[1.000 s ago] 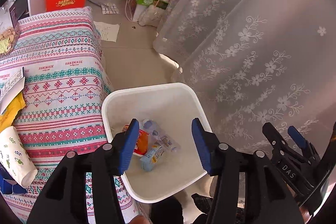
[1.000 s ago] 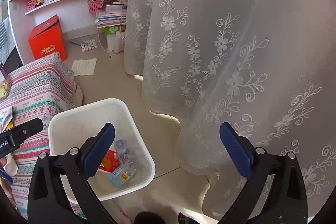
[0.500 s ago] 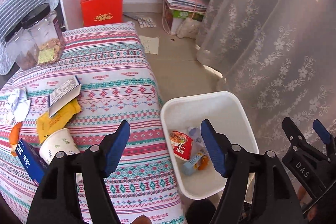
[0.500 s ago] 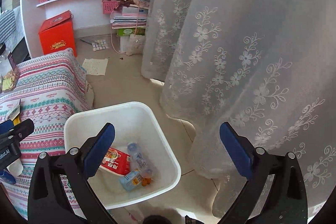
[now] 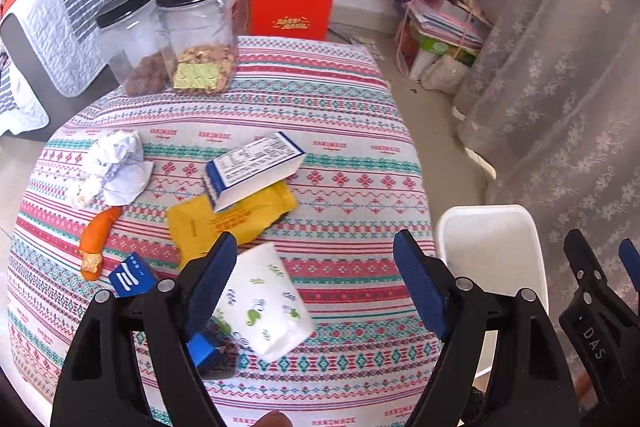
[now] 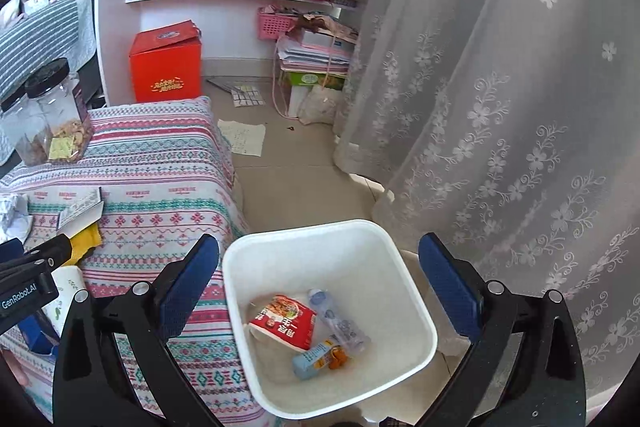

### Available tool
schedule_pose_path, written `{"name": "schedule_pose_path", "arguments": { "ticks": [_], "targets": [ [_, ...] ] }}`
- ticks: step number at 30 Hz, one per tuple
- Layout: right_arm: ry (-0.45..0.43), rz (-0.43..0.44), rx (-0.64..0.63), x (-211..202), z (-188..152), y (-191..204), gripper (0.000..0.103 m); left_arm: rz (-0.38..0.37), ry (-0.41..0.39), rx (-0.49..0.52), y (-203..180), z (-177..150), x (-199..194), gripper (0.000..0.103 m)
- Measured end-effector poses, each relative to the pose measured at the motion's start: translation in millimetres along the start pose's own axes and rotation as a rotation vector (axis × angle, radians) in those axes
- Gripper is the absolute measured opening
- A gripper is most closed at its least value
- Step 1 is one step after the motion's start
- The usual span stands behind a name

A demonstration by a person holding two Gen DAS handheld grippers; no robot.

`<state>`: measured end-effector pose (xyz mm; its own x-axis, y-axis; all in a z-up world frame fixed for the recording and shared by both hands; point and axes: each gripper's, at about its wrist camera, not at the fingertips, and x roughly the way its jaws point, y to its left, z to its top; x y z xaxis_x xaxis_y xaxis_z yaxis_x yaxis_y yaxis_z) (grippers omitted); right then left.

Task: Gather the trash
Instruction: 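Bring both grippers back over the table toward the remaining trash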

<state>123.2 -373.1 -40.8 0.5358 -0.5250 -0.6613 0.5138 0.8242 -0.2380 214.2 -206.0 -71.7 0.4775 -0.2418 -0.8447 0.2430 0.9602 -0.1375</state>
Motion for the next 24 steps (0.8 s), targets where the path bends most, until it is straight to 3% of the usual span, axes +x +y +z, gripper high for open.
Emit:
{"name": "schedule_pose_path", "arguments": {
  "ticks": [11,21,24],
  "targets": [
    [0.028,0.079,-0.091,-2,-3,66,0.096,0.113,0.021,-0.186,114,16,1,0.078],
    [0.045,0.138,-0.141,-6,-3,109,0.096,0.239,0.186,-0.353,224,0,37,0.078],
    [0.056,0.15,-0.156,-5,-3,118,0.096,0.224,0.215,-0.362,237,-6,50,0.078]
  ]
}}
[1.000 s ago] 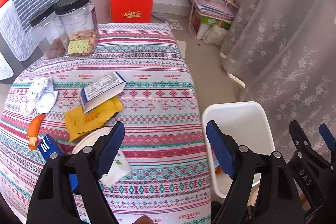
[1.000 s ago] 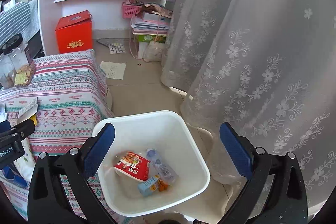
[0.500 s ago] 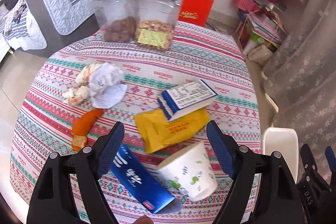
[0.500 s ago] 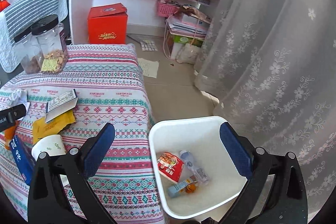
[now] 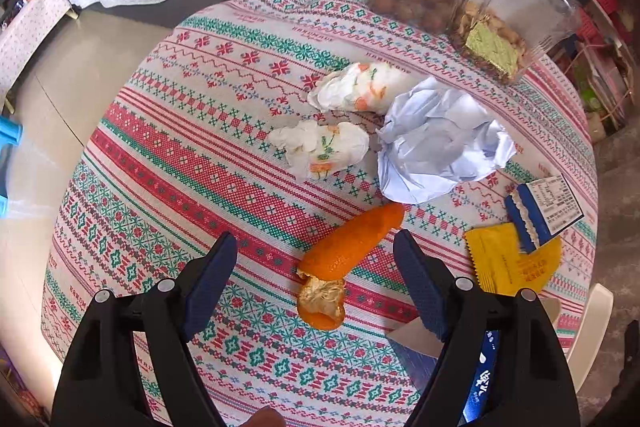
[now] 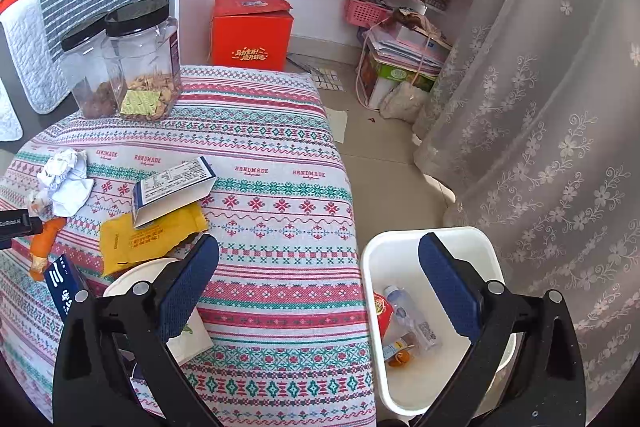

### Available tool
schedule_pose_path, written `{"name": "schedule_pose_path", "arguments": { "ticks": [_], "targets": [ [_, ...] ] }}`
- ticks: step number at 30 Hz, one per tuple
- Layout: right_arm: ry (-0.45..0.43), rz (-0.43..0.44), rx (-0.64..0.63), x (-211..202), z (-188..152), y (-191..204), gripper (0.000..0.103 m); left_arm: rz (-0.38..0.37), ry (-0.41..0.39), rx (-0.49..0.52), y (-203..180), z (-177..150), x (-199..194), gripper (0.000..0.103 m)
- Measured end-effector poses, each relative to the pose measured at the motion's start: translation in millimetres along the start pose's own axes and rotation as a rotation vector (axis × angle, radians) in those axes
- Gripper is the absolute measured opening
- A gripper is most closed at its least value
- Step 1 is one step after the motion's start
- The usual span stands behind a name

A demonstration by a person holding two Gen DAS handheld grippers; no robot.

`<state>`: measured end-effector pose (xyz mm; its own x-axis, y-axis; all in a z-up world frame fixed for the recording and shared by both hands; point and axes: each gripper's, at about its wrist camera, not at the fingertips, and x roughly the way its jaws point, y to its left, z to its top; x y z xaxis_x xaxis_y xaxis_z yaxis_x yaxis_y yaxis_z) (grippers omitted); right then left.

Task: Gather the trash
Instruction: 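Bring both grippers back over the table toward the remaining trash, then grasp the second orange peel on the cloth with the left gripper and lift it, then grasp the crumpled white paper with the right gripper while the left holds the peel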

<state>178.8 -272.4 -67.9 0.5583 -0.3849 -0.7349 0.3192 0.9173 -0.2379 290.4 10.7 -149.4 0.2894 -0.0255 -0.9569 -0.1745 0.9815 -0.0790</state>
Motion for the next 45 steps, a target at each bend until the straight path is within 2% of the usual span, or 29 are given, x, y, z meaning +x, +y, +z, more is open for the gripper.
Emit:
{"name": "schedule_pose_path", "arguments": {
  "ticks": [4,7,8,9,12,15,19,22,25,28,32,35,38,40,45],
  "targets": [
    [0.014,0.012,-0.013,4,2,11,0.096,-0.01,-0.01,0.036,-4,0,11,0.076],
    [0.021,0.031,-0.024,6,2,20,0.096,-0.031,-0.007,0.077,-15,-1,16,0.068],
    [0.019,0.042,-0.026,6,3,22,0.096,-0.035,0.002,0.097,-19,-3,18,0.062],
    [0.013,0.053,-0.03,6,3,24,0.096,-0.035,0.013,0.119,-24,-4,21,0.052],
    [0.015,0.101,-0.045,5,4,34,0.096,0.033,0.0,0.168,-28,-10,22,0.032],
    [0.044,0.236,-0.008,6,8,44,0.096,0.014,0.001,0.128,-15,-8,13,0.018],
    [0.128,0.411,0.086,17,19,62,0.096,-0.035,-0.063,0.068,14,-2,-22,0.017],
    [0.241,0.544,0.196,35,27,83,0.096,-0.065,-0.139,0.046,36,-1,-58,0.017],
    [0.336,0.606,0.302,53,36,110,0.096,-0.097,-0.203,0.033,51,-1,-91,0.017],
    [0.373,0.619,0.332,59,45,141,0.096,-0.139,-0.252,-0.004,69,2,-115,0.017],
    [0.443,0.623,0.364,76,54,168,0.086,-0.162,-0.265,-0.041,84,4,-125,0.017],
    [0.463,0.603,0.335,88,57,187,0.067,-0.166,-0.252,-0.065,93,4,-126,0.017],
    [0.468,0.601,0.361,97,56,196,0.065,-0.163,-0.239,-0.084,100,5,-123,0.017],
    [0.491,0.61,0.379,105,54,200,0.059,-0.162,-0.233,-0.091,104,5,-122,0.017],
    [0.471,0.648,0.346,107,59,208,0.027,-0.157,-0.22,-0.111,111,5,-119,0.017]
  ]
}}
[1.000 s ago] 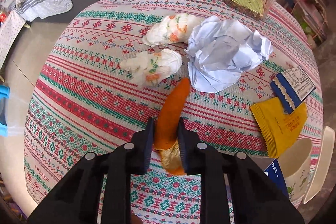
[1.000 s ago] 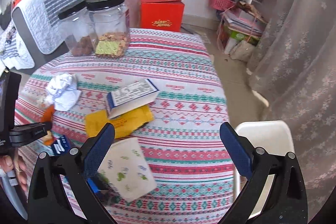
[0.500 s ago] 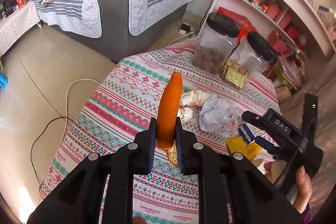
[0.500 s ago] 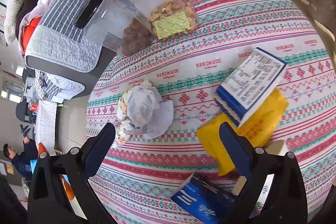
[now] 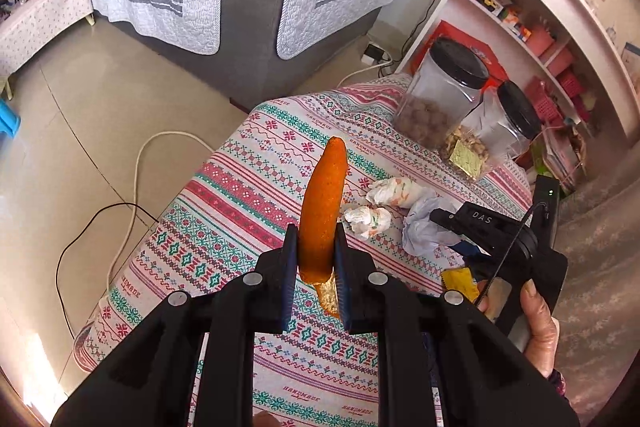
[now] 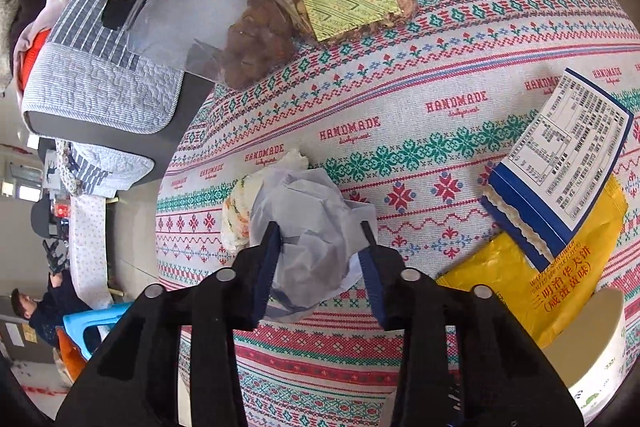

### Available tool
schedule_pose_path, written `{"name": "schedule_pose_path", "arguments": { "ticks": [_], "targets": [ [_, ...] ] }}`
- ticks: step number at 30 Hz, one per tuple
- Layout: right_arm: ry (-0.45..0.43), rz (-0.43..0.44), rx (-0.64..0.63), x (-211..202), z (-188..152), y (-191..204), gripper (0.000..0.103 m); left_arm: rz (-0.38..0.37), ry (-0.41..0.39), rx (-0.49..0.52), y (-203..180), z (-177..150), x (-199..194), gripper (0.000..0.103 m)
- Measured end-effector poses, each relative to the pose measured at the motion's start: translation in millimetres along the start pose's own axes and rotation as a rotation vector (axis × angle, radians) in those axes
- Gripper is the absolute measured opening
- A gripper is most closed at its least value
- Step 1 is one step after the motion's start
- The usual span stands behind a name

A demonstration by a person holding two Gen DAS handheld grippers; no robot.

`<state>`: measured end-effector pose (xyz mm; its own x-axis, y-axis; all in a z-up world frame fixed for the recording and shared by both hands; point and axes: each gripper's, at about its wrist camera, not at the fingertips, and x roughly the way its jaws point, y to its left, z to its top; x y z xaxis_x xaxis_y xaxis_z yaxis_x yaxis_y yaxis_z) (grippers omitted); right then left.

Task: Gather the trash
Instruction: 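Grasp the crumpled white paper with the right gripper while the left holds the peel, then carry the crumpled paper to the white bin and open the right gripper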

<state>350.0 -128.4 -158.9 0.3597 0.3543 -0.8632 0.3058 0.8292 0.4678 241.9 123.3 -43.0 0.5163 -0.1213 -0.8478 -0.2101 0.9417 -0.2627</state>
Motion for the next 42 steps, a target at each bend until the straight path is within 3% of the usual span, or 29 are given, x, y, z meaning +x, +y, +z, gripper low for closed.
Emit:
{"name": "schedule_pose_path", "arguments": {
  "ticks": [3,19,26,42],
  "targets": [
    [-0.022,0.006,-0.034,-7,1,6,0.019,0.007,0.013,-0.01,3,0,4,0.017],
    [-0.188,0.05,-0.139,-102,-10,-11,0.017,-0.01,-0.018,0.02,-17,-4,-4,0.017],
    [-0.293,-0.019,-0.186,-152,-19,-42,0.017,-0.023,-0.029,0.057,-40,-10,-7,0.017],
    [-0.433,-0.092,-0.149,-233,-42,-128,0.017,-0.094,-0.092,0.15,-115,-33,-13,0.017]
  ]
}}
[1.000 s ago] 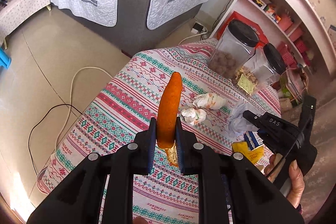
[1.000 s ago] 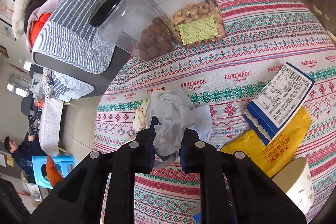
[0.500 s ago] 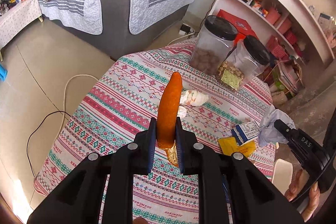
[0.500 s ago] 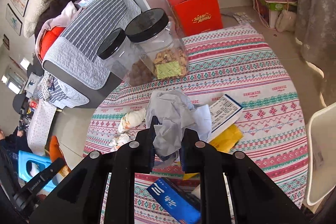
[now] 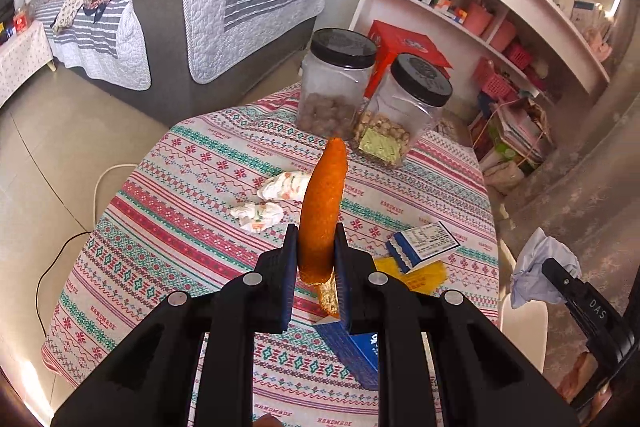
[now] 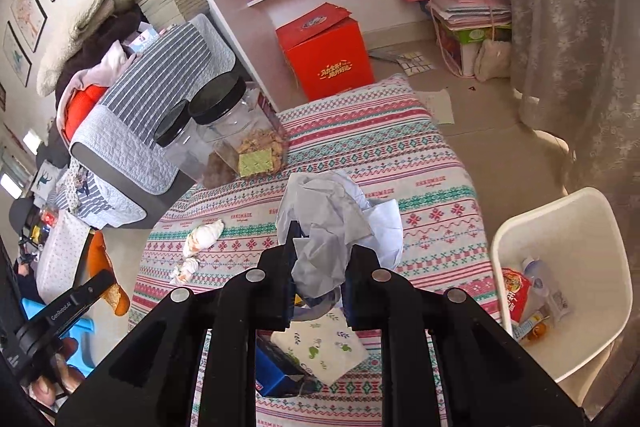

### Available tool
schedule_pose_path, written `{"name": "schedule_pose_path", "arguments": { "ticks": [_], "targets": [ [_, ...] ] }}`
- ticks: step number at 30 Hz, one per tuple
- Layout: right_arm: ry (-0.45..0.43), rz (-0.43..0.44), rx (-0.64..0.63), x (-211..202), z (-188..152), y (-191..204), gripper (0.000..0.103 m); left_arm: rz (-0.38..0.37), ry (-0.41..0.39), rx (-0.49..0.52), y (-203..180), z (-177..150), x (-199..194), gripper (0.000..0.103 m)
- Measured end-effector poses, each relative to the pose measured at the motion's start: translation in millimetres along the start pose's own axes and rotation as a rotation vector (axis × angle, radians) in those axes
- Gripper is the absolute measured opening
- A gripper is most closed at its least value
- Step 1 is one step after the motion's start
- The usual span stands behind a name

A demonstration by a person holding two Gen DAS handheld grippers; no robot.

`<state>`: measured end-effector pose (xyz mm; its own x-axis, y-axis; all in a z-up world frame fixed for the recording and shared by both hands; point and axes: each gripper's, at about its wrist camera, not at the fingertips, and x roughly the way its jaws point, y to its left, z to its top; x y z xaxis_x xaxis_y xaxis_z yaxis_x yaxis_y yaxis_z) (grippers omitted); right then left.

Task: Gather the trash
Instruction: 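Carry the crumpled paper to the white bin and open the right gripper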

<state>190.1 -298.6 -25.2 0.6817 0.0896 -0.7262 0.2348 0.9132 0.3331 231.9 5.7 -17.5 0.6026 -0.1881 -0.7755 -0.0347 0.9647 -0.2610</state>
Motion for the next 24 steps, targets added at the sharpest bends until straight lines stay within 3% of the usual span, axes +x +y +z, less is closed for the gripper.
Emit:
{"name": "schedule_pose_path", "arguments": {
  "ticks": [7,17,24],
  "targets": [
    [-0.106,-0.102,0.02,-30,-3,-39,0.017,-0.039,-0.049,0.066,-44,-12,-2,0.017],
    [-0.262,-0.346,-0.043,-68,-5,-95,0.018,-0.093,-0.044,0.155,-107,-33,11,0.018],
    [-0.282,-0.458,-0.031,-85,-9,-139,0.018,-0.116,-0.014,0.23,-154,-55,23,0.018]
  ]
}}
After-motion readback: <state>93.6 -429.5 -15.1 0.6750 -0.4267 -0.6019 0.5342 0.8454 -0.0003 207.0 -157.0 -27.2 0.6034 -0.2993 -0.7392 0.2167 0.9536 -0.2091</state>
